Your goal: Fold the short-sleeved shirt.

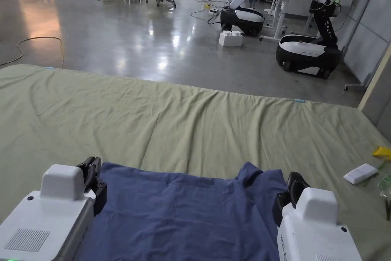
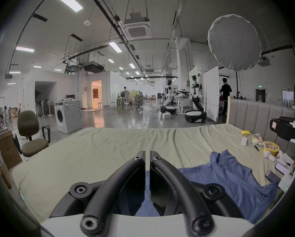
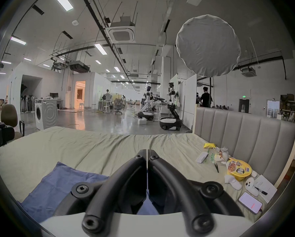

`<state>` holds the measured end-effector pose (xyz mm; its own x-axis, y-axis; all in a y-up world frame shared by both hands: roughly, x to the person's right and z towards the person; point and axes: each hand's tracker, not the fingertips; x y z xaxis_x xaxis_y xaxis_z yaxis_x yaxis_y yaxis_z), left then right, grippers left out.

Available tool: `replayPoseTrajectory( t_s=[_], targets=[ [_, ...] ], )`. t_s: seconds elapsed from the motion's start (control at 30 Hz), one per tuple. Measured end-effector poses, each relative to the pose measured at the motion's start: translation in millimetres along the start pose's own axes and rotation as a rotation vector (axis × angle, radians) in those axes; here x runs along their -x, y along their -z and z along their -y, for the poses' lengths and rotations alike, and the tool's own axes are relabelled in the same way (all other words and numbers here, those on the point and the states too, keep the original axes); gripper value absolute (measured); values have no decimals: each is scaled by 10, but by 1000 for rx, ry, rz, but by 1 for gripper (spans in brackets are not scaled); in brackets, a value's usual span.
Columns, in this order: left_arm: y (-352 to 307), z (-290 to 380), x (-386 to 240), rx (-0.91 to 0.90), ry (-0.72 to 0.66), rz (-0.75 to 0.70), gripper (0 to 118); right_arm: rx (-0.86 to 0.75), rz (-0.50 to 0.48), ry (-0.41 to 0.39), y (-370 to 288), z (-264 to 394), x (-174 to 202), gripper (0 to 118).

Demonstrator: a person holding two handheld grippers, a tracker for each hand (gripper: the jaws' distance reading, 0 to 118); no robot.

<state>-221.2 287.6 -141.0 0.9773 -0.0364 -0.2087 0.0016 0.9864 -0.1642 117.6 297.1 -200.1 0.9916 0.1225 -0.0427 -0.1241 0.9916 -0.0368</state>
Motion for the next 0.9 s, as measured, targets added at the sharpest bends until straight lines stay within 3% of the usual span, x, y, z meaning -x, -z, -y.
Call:
replayPoseTrajectory(
  t_s=[0.3, 0.4, 0.63, 0.67, 0.77, 0.8, 0.9],
  targets=[
    [466, 367, 245, 164, -70, 13, 4, 79, -29, -14, 215, 252, -41, 2],
    [849, 515, 352, 252, -28, -9, 4, 122, -37, -23, 312, 384, -51, 2],
    [2115, 668, 679, 448, -111, 30, 5, 213, -49, -42, 587, 622, -32, 2],
    [2248, 672, 703, 462, -99, 32, 9, 219, -49, -47, 623, 650, -30, 2],
    [2759, 763, 752, 550, -79, -4, 68, 248, -50, -59, 723, 743, -28, 2],
    [2882, 822, 755, 598, -98, -8, 80, 258, -53, -61, 757, 778, -33, 2],
    [3160, 944, 754, 612, -92, 36, 81, 291, -53, -70, 833, 893, -41, 2]
  ],
)
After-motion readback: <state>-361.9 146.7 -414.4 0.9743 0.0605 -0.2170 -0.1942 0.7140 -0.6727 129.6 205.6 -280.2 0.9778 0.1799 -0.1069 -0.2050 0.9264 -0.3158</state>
